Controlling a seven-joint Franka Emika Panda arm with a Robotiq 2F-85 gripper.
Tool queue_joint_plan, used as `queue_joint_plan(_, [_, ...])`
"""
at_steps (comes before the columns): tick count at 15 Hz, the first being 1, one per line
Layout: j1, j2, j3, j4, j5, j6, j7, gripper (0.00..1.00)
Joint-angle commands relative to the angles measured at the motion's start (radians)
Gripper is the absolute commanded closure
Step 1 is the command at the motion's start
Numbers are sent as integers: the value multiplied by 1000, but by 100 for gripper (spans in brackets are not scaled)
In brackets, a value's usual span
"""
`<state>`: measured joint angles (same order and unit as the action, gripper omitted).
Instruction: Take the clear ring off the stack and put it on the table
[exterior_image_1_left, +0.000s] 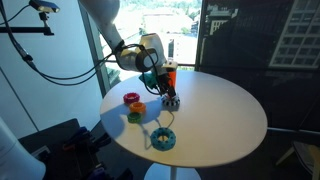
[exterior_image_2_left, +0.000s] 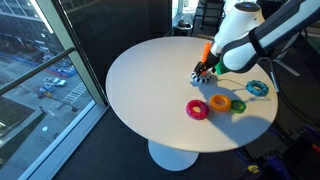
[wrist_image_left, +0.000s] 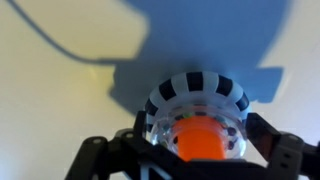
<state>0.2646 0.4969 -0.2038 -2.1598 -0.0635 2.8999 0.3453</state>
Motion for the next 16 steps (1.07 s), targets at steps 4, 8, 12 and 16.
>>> queue_joint_plan(4, [20,18,-28,4,-15,61,13,34])
queue_joint_plan(8, [19,-6,-27,-13,-8,72,7,34])
queue_joint_plan(12, [8,-51,-16,-32,0,55,-4,34])
queue_joint_plan(16, [-5,-130,1,-60,3,34,-16,34])
